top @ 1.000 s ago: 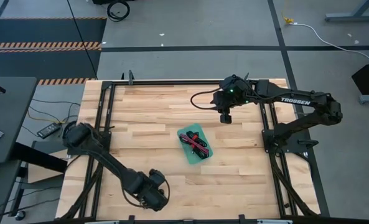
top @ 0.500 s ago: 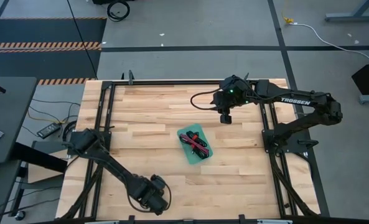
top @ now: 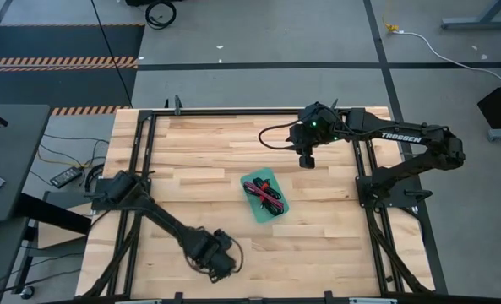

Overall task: Pick and place USB-C Cables
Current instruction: Put the black charger cable into the green bin

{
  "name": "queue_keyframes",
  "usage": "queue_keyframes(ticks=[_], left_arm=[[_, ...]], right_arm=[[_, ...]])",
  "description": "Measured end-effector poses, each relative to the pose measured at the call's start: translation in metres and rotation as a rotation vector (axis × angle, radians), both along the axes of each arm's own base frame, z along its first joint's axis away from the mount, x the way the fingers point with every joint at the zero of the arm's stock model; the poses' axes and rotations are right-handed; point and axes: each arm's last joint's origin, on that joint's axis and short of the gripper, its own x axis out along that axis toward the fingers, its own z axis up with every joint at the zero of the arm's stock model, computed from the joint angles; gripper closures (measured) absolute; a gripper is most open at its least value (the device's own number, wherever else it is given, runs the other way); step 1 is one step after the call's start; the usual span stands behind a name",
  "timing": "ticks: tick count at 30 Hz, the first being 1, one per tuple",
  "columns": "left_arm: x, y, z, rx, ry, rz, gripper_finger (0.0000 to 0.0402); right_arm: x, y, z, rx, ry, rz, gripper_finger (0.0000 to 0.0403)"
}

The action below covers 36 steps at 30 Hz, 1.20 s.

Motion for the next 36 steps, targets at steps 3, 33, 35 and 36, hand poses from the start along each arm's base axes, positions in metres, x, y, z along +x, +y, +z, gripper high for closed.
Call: queue_keyframes(ticks=[3, 33, 35, 36], left_arm=[[0.012, 0.014, 0.006, 0.050, 0.002, -0.072, 0.0366], [0.118, 0.141, 0.136, 0.555, -0.337, -1.054, 0.0373], [0.122, 0.145, 0.133, 0.550, -0.353, -1.104, 0.0373], [0.122, 0.147, 0.130, 0.540, -0.329, -1.123, 0.0373]], right_arm=[[-0.001, 0.000, -0.001, -0.019, 0.020, -0.013, 0.0273], [-0.026, -0.026, -0.008, -0.129, 0.226, -0.170, 0.0273], [-0.029, -0.025, -0.009, -0.121, 0.248, -0.170, 0.0273], [-0.031, -0.025, -0.009, -0.117, 0.264, -0.168, 0.0273]])
